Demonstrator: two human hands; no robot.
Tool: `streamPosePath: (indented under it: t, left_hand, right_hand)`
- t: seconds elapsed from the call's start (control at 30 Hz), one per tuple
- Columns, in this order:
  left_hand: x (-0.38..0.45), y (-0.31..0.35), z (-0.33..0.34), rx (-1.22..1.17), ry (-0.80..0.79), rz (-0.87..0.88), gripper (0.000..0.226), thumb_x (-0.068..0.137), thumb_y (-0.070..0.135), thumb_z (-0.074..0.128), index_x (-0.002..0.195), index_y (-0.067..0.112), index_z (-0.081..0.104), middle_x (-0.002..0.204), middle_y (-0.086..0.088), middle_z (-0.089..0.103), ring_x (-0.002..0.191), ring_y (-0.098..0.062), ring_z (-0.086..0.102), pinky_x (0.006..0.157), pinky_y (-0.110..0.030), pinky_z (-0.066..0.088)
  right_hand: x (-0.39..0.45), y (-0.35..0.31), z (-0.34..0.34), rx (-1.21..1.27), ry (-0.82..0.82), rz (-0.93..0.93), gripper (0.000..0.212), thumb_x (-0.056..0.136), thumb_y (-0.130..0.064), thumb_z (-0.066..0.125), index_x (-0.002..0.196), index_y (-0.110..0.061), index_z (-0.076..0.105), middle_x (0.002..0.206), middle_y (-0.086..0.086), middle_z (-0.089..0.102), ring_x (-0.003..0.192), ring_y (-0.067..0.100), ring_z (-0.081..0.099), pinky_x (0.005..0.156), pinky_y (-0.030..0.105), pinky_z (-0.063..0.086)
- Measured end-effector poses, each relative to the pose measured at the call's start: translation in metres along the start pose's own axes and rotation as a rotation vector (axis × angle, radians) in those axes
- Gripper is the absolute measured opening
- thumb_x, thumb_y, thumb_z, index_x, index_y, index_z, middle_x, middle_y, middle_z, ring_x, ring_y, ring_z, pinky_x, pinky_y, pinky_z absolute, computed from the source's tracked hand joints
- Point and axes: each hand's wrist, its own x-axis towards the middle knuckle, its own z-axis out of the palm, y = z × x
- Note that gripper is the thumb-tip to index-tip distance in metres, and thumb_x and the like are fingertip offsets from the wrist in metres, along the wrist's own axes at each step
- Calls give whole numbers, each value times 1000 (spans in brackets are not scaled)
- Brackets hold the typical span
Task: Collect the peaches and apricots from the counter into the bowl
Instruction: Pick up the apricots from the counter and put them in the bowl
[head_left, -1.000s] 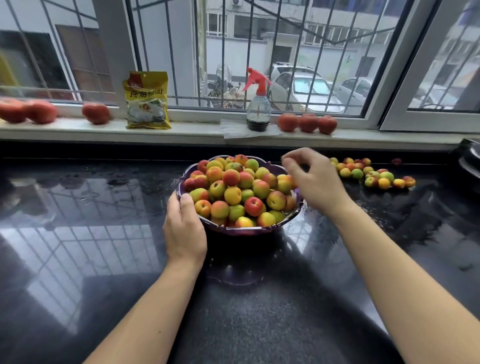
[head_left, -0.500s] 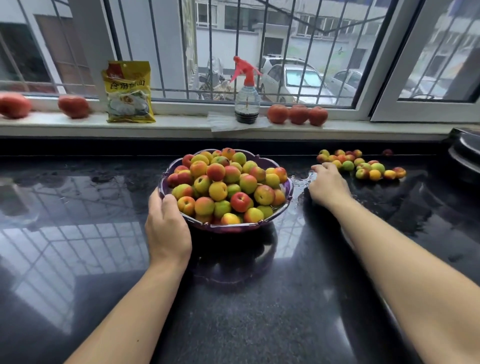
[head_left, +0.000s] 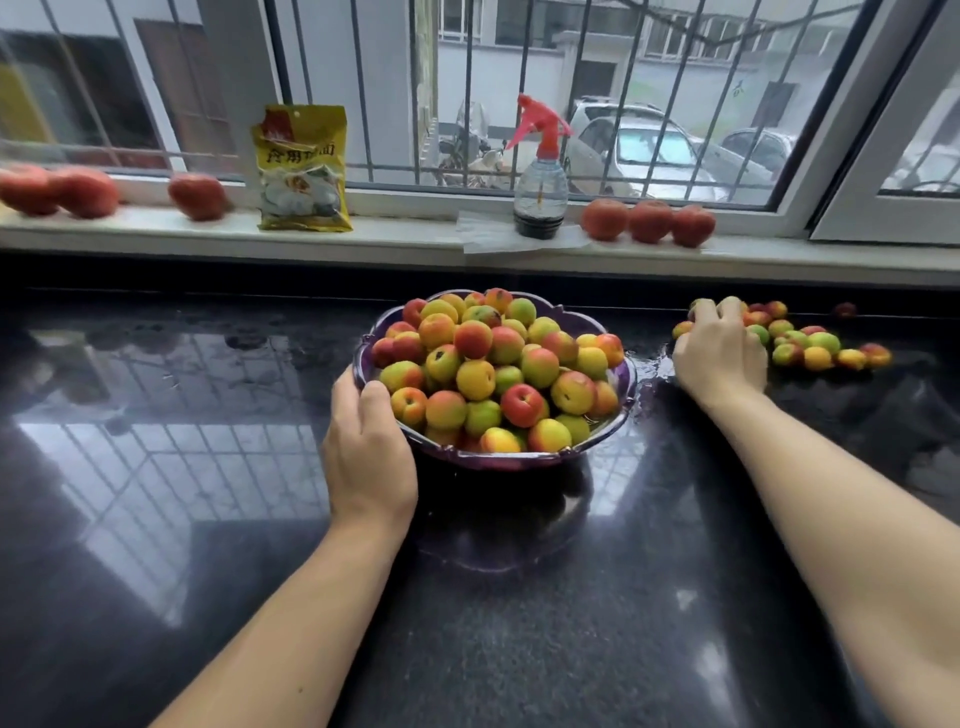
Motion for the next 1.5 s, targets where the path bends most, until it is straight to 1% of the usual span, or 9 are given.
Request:
streamPosePath:
  t: [0.17, 0.3, 0.5, 0.67, 0.93, 1.07, 1.23, 1.37, 1.5]
  left_hand:
    - [-1, 0, 0, -1, -11, -4, 36, 103, 44, 30, 119, 32, 61, 103, 9, 68, 101, -16, 63, 88, -46, 54]
    - [-1, 1, 0, 21, -15, 3, 43, 100, 48, 27, 120, 30, 60, 103, 7, 68, 100, -19, 63, 91, -51, 55]
    - [-1, 1, -1, 2, -11, 0, 35, 103, 43, 30, 117, 32, 60, 102, 8, 67, 97, -13, 61, 83, -44, 49]
    - [0, -1, 0, 7, -13, -7, 30, 108, 37, 31, 117, 31, 59, 103, 6, 66, 98, -16, 60, 83, -43, 47]
    - [-1, 2, -4, -6, -41, 12, 34, 108, 38, 32, 122, 31, 62, 109, 9, 68, 103, -13, 61, 90, -42, 49]
    - [-2, 6, -7, -17, -73, 4, 43, 103, 44, 32, 125, 28, 66, 113, 6, 70, 107, -14, 63, 100, -48, 53]
    - [3, 12, -9, -183, -77, -166, 43, 97, 46, 47, 131, 22, 57, 124, -4, 67, 115, -25, 65, 103, -55, 54]
    - [35, 17, -12, -312, -126, -281, 14, 107, 23, 55, 110, 14, 66, 102, -12, 71, 82, -21, 70, 67, -35, 63]
    - [67, 29, -16, -251, -51, -390, 22, 106, 25, 56, 86, 18, 61, 73, -4, 62, 59, -18, 58, 46, -25, 49]
  right_hand:
    - [-2, 10, -3, 116, -65, 298, 26, 89, -16, 55, 115, -14, 57, 131, 17, 46, 103, 47, 59, 87, 48, 48]
    - [4, 4, -4, 144, -326, 163, 46, 97, -48, 34, 130, -30, 61, 138, 13, 48, 120, 42, 54, 99, 45, 41]
    - [-24, -10, -12, 182, -395, -195, 30, 94, -45, 57, 112, -26, 73, 107, 6, 63, 105, 31, 61, 97, 41, 48]
    - [-16, -30, -46, 713, -285, 120, 25, 89, -32, 73, 111, -21, 68, 99, -5, 70, 94, 16, 66, 72, 17, 46]
    - [-15, -115, -78, 654, -554, -122, 16, 89, -42, 70, 93, -27, 68, 93, -7, 72, 88, 13, 67, 70, 31, 55]
    - [-23, -92, -86, 949, -341, 177, 41, 99, -48, 49, 81, -22, 75, 90, -5, 75, 90, 15, 64, 70, 31, 47]
    - [-69, -71, -65, 1403, -321, 443, 42, 107, -41, 37, 99, -15, 69, 99, 2, 76, 96, 19, 68, 78, 33, 54]
    - [-90, -79, -56, 1417, -371, 487, 40, 109, -39, 34, 107, -14, 65, 100, 5, 73, 85, 13, 71, 66, 29, 56]
    - [-92, -79, -61, 1405, -437, 466, 51, 108, -45, 35, 106, -8, 69, 92, 7, 78, 74, 15, 73, 59, 28, 56]
